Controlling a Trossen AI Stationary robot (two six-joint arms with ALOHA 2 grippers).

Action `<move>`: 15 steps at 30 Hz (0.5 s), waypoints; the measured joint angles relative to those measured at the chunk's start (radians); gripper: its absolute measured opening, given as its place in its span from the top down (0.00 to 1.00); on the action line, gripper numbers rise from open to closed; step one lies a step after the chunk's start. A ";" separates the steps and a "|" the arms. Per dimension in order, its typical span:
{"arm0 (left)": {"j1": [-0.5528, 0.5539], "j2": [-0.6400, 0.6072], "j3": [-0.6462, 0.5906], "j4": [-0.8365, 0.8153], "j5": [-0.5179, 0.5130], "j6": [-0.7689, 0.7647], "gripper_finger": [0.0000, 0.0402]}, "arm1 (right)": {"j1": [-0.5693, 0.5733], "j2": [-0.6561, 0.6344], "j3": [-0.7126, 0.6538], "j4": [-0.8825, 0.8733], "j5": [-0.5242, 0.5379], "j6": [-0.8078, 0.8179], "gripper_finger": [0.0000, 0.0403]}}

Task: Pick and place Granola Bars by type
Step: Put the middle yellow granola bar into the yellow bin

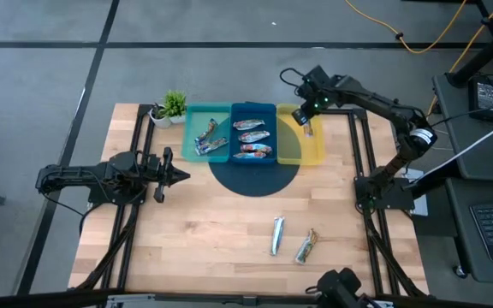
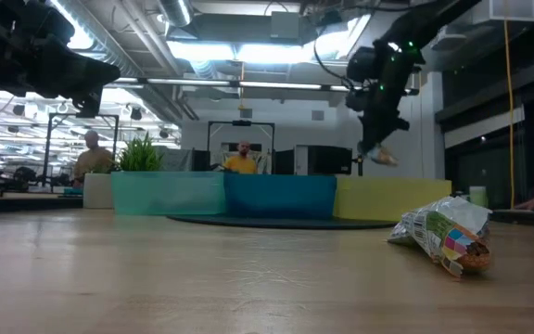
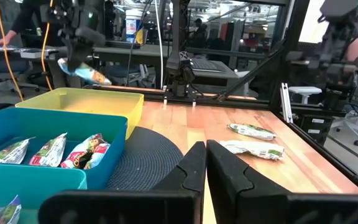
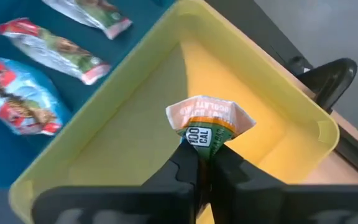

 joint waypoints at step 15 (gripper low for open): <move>0.000 0.000 0.000 0.000 0.000 0.000 0.98 | -0.043 -0.001 -0.167 0.168 -0.024 0.060 0.94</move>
